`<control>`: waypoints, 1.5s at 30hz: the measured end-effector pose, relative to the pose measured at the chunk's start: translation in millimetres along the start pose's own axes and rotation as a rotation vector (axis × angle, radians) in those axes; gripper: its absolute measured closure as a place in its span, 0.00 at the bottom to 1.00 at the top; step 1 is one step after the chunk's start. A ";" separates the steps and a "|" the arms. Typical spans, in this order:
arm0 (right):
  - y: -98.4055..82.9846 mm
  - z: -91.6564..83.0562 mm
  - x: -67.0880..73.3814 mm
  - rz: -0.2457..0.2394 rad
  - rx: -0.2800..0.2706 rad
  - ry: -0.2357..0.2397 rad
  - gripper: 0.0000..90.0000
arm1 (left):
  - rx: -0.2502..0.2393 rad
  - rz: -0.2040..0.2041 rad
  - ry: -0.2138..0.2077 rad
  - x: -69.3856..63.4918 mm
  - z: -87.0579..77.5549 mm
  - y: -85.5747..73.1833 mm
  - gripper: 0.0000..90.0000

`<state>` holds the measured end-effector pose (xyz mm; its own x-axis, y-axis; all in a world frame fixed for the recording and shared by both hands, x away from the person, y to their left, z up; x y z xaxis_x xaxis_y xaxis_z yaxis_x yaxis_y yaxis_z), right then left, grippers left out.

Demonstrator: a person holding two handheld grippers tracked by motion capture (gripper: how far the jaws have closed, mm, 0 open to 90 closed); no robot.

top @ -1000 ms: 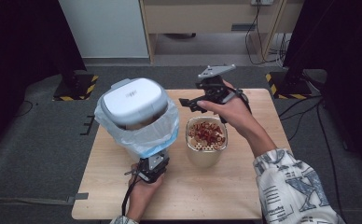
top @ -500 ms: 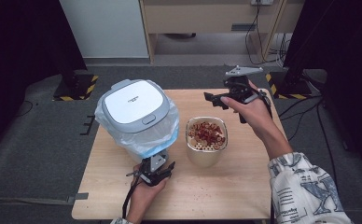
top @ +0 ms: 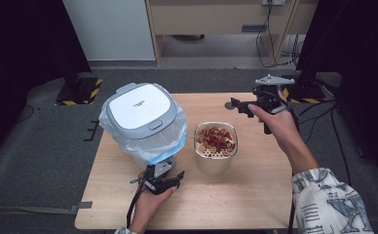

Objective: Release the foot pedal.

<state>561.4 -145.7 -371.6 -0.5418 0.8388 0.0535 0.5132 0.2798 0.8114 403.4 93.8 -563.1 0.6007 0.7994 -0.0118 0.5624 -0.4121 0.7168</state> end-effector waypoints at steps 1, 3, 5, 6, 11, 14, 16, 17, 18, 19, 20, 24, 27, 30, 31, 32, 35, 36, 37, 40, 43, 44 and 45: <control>-4.4 -1.5 -3.3 0.006 0.003 -0.004 0.06 | -0.003 -0.002 -0.002 -0.7 0.2 0.3 0.39; -10.9 -3.4 -8.1 0.012 0.004 -0.012 0.06 | -0.002 0.003 -0.015 -2.7 0.7 0.3 0.38; -19.5 -5.1 -13.8 0.023 0.004 -0.018 0.06 | 0.007 0.010 -0.025 -4.3 1.6 -0.9 0.36; -22.5 -5.6 -15.9 0.026 0.004 -0.022 0.06 | 0.010 0.010 -0.028 -5.0 2.0 -1.2 0.36; -45.5 -6.5 -27.1 0.048 0.012 -0.041 0.06 | 0.012 0.016 -0.042 -7.2 2.6 -1.4 0.35; -61.9 -4.8 -31.8 0.062 0.020 -0.046 0.06 | 0.018 0.023 -0.048 -8.3 3.7 -2.2 0.33; -71.8 -3.1 -35.5 0.071 0.029 -0.050 0.06 | 0.025 0.029 -0.047 -8.7 4.2 -3.2 0.32; -78.2 -2.0 -38.1 0.078 0.036 -0.057 0.06 | 0.030 0.035 -0.046 -8.3 4.6 -3.9 0.31; -81.8 -1.6 -39.9 0.080 0.037 -0.062 0.07 | 0.036 0.030 -0.050 -7.6 5.3 -5.1 0.31; -88.9 -0.3 -42.9 0.086 0.042 -0.071 0.06 | 0.037 0.025 -0.051 -7.3 5.4 -5.3 0.31; -92.3 0.4 -44.3 0.087 0.046 -0.076 0.06 | 0.038 0.022 -0.051 -6.9 5.3 -5.4 0.30; -107.7 4.3 -47.3 0.103 0.053 -0.083 0.06 | 0.030 0.022 -0.058 -7.9 5.1 -4.6 0.30; -117.8 7.9 -46.5 0.112 0.065 -0.077 0.06 | 0.051 0.026 -0.061 -8.4 6.8 -7.3 0.29; -130.9 12.8 -43.6 0.108 0.083 -0.079 0.06 | 0.051 0.031 -0.065 -9.4 7.2 -7.4 0.29; -134.4 14.0 -42.4 0.106 0.084 -0.080 0.06 | 0.053 0.036 -0.068 -9.9 7.4 -7.6 0.29; -138.1 15.1 -41.6 0.105 0.088 -0.079 0.06 | 0.055 0.038 -0.067 -9.9 7.6 -7.9 0.29; -147.9 17.8 -40.0 0.104 0.102 -0.075 0.07 | 0.060 0.045 -0.067 -9.8 8.3 -8.8 0.29; -150.1 18.1 -40.0 0.106 0.104 -0.074 0.07 | 0.061 0.048 -0.067 -9.9 8.5 -9.0 0.29; -153.5 18.7 -39.7 0.110 0.108 -0.073 0.07 | 0.059 0.048 -0.069 -10.5 8.8 -8.8 0.29; -161.4 20.3 -40.6 0.109 0.118 -0.080 0.06 | 0.061 0.054 -0.073 -11.6 9.3 -9.2 0.29; -168.6 22.1 -41.1 0.120 0.124 -0.079 0.07 | 0.064 0.061 -0.072 -11.8 9.6 -9.5 0.29; -171.5 22.9 -41.3 0.122 0.131 -0.080 0.06 | 0.064 0.062 -0.073 -11.9 9.8 -9.5 0.29; -174.1 24.0 -41.3 0.127 0.139 -0.084 0.06 | 0.064 0.064 -0.073 -11.9 9.9 -9.6 0.29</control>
<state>510.4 -217.8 -528.9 -0.4123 0.9059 0.0966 0.6641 0.2262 0.7126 396.5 83.9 -576.7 0.6747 0.7378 -0.0197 0.5557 -0.4902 0.6715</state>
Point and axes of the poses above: each handheld gripper's, and its own axes: z roughly forward along the jaws, y roughly out of its top, x roughly to its left, the point moved 10 cm from there along z, roughly forward along the jaws, and after that the axes turned 10 degrees about x, right-handed, at the moved point
